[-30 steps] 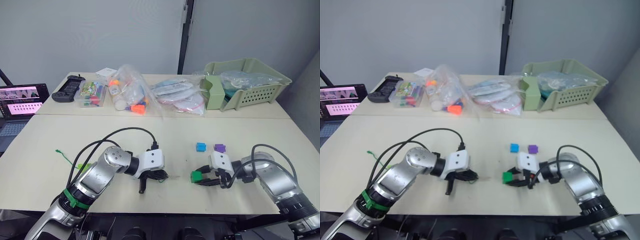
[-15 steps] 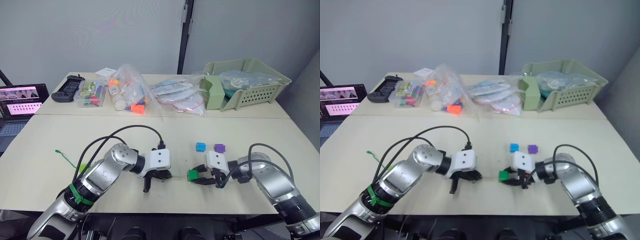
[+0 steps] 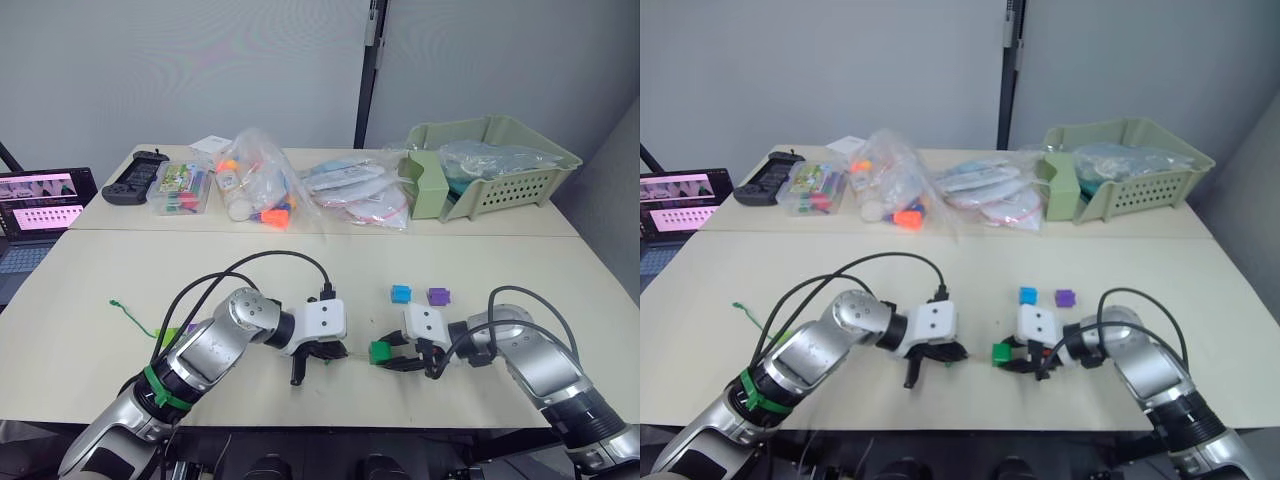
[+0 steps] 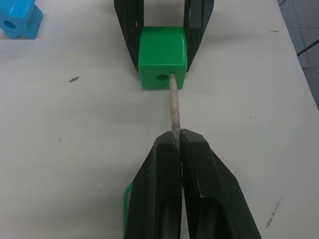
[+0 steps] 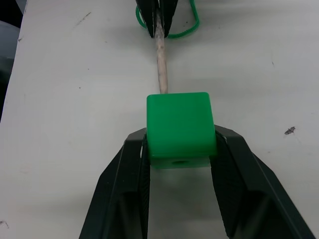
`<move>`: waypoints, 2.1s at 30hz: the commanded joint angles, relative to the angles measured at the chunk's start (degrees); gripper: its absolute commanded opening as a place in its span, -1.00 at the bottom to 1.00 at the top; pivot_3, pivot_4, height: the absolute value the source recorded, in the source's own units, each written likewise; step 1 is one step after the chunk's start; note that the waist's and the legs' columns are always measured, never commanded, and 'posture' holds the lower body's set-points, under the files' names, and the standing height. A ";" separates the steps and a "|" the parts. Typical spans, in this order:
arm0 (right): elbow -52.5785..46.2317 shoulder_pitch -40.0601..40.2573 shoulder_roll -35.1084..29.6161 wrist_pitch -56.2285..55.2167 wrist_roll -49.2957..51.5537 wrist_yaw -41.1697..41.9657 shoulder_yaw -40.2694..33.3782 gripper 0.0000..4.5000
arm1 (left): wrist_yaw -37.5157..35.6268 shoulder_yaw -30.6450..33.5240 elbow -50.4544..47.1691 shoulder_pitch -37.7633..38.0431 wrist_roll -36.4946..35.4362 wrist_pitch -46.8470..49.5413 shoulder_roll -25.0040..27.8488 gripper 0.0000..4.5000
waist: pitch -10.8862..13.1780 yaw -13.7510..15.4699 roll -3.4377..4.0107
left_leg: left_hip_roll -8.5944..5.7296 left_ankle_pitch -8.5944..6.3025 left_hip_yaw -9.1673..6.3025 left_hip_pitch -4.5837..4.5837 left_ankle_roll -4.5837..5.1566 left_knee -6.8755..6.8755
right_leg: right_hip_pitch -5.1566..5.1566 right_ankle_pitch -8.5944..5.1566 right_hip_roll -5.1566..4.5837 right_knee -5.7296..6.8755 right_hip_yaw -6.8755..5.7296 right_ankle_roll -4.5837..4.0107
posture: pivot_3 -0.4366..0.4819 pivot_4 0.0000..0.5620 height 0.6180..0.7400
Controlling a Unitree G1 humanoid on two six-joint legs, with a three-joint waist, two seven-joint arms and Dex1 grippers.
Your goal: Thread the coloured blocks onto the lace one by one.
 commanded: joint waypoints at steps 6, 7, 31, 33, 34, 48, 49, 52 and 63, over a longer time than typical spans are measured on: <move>-2.62 0.29 0.06 0.41 0.16 -0.01 -0.06 -0.48 | 1.58 -0.75 -1.69 -2.11 0.93 3.13 -0.19 -1.00 | 0.00 0.00 0.00 | -0.01 0.00 0.00 0.00 0.00 0.00 | 0.00 0.00 0.01 0.00 0.00 0.00 | -0.05 -0.47 1.00; -2.73 0.36 0.04 0.48 0.16 -0.01 0.00 -0.48 | 1.71 -0.77 -1.66 -2.21 0.83 3.16 -0.31 -1.00 | 0.00 0.00 0.00 | -0.01 0.00 0.00 0.00 0.00 0.00 | 0.00 0.00 0.00 0.00 0.00 0.00 | -0.05 -0.47 1.00; -5.68 -0.44 3.18 4.62 0.28 -3.44 0.37 -0.48 | 3.88 -2.78 4.00 -2.79 -0.37 0.18 -8.77 -1.00 | 0.00 0.05 0.00 | -0.02 0.00 0.00 -0.02 0.00 0.03 | 0.00 0.00 0.00 0.00 0.00 0.00 | -0.05 -0.47 1.00; -5.75 -0.01 2.87 4.81 -0.01 -3.62 0.25 -0.48 | 4.08 -2.47 4.84 -2.27 -0.47 -1.16 -9.53 -1.00 | 0.00 0.06 0.01 | -0.03 0.00 -0.01 -0.03 0.00 0.04 | 0.00 0.00 0.00 0.01 0.00 0.00 | -0.05 -0.47 1.00; -5.75 0.47 2.59 4.78 -0.21 -3.71 0.15 -0.48 | 4.68 -1.58 5.27 -1.84 -0.71 -1.87 -10.07 -1.00 | -0.01 0.09 0.01 | -0.02 0.00 -0.01 -0.02 0.00 0.04 | 0.01 0.00 0.00 0.01 0.00 0.00 | -0.05 -0.47 1.00; -4.74 3.85 -0.89 5.92 -1.41 -3.71 -0.76 -0.48 | -3.13 7.25 4.96 4.15 -6.45 -12.93 -2.18 0.04 | -0.02 0.63 0.03 | -0.01 0.00 -0.03 0.01 -0.01 0.05 | 0.05 0.03 -0.06 -0.02 -0.01 0.04 | -0.05 -0.47 1.00; -4.81 3.93 -1.07 6.15 -1.34 -3.66 -0.75 -0.48 | -3.29 7.17 5.50 4.64 -6.24 -13.41 -1.88 0.04 | -0.02 0.74 0.03 | -0.02 0.00 -0.03 0.00 -0.01 0.06 | 0.06 0.03 -0.07 -0.03 -0.01 0.04 | -0.05 -0.47 1.00; -5.12 4.29 -1.53 6.47 -1.16 -3.56 -0.84 -0.48 | -2.59 6.25 7.36 5.67 -4.48 -15.30 -2.30 0.04 | -0.02 1.23 0.03 | -0.04 0.00 -0.03 0.04 -0.01 0.08 | 0.15 0.03 -0.12 -0.06 -0.03 0.05 | -0.05 -0.47 1.00; -6.22 4.47 -2.66 7.70 -0.20 -3.79 -1.60 -0.48 | 0.24 2.75 14.56 6.48 -0.36 -18.68 -6.95 -0.08 | -0.02 1.37 0.03 | -0.09 0.00 0.00 0.04 -0.01 0.10 | 0.18 0.04 -0.18 -0.09 -0.04 0.08 | -0.05 -0.47 1.00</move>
